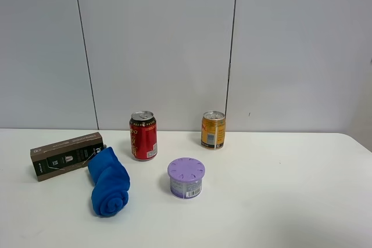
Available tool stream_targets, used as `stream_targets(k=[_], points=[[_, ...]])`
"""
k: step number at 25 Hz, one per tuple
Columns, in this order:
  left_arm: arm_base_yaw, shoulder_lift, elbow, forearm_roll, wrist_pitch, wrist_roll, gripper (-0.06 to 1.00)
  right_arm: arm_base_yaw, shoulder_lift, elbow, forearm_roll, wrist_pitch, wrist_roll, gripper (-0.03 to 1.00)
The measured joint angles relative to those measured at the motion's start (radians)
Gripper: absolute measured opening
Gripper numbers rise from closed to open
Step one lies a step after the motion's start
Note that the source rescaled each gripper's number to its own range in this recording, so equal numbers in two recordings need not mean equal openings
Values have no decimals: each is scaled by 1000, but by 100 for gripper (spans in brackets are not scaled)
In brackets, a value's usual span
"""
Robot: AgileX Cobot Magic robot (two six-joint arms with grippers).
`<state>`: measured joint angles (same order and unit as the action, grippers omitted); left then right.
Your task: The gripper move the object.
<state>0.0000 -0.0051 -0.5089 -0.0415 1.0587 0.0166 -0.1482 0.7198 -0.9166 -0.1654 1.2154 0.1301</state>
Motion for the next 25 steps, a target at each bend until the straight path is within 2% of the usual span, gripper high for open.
stream_targets(k=[7, 12, 16, 18, 25], points=[[0, 0, 0, 0, 0, 0, 100, 0, -292, 231, 14, -41, 0, 100], [0, 0, 0, 0, 0, 0, 100, 0, -431, 316, 22, -32, 0, 100], [0, 0, 0, 0, 0, 0, 100, 4, -491, 375, 71, -71, 0, 100], [0, 0, 0, 0, 0, 0, 100, 24, -502, 388, 100, -87, -2, 100], [0, 0, 0, 0, 0, 0, 100, 132, -506, 407, 91, -144, -92, 100]])
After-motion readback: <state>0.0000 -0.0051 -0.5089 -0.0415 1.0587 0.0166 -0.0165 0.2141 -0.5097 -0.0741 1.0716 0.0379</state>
